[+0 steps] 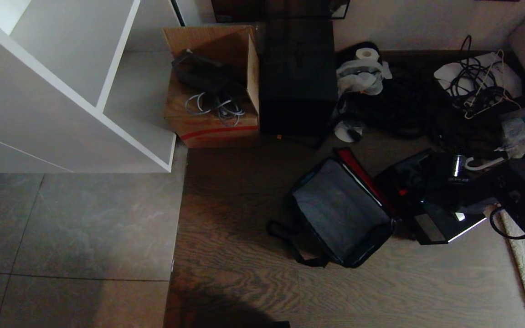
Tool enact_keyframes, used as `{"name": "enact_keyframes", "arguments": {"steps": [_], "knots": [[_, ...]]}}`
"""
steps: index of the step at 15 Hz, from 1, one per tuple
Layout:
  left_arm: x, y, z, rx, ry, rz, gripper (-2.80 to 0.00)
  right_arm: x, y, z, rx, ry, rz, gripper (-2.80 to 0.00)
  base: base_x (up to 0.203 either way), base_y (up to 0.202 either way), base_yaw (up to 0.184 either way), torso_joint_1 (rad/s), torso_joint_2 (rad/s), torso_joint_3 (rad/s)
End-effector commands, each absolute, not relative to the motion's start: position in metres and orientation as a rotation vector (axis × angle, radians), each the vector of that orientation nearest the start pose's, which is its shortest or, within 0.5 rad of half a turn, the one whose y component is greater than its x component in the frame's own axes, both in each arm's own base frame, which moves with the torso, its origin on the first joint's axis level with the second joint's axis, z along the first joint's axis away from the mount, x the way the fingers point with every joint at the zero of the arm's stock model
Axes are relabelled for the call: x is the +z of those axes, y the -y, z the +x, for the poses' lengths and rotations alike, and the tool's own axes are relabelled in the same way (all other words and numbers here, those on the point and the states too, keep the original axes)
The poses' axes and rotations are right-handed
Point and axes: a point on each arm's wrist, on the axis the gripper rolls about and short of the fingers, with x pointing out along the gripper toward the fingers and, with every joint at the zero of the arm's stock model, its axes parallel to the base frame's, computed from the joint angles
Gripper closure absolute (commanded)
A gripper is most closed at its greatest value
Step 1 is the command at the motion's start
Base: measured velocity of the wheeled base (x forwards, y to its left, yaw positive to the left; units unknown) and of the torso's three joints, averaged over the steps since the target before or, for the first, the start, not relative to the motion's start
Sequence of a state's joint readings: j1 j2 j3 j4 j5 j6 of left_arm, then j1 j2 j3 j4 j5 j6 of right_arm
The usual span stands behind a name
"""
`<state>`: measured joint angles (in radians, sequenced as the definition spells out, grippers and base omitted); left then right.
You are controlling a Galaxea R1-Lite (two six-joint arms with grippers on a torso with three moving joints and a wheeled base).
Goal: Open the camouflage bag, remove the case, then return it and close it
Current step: Place the black box back
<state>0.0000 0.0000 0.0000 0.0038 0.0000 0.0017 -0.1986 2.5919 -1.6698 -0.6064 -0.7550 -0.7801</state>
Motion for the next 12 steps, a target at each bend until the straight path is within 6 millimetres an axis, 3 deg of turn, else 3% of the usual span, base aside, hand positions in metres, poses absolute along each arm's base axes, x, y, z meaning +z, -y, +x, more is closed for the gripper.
{"name": "enact_keyframes", "arguments": {"steps": [1, 7, 9, 12], "knots": [[0.075, 0.000, -0.023, 0.000, -0.005, 0.002, 0.00, 0.070, 0.108, 0.491, -0.804, -0.602, -0.773, 0.00, 0.000, 0.000, 0.000, 0.000, 0.00, 0.000], [0.075, 0.000, -0.023, 0.000, -0.005, 0.002, 0.00, 0.160, 0.096, 0.452, -0.845, -0.474, -0.732, 0.00, 0.000, 0.000, 0.000, 0.000, 0.00, 0.000], [0.075, 0.000, -0.023, 0.000, -0.005, 0.002, 0.00, 0.176, 0.082, 0.430, -0.822, -0.470, -0.738, 0.00, 0.000, 0.000, 0.000, 0.000, 0.00, 0.000], [0.075, 0.000, -0.023, 0.000, -0.005, 0.002, 0.00, 0.189, 0.042, 0.400, -0.735, -0.449, -0.757, 0.00, 0.000, 0.000, 0.000, 0.000, 0.00, 0.000]]}}
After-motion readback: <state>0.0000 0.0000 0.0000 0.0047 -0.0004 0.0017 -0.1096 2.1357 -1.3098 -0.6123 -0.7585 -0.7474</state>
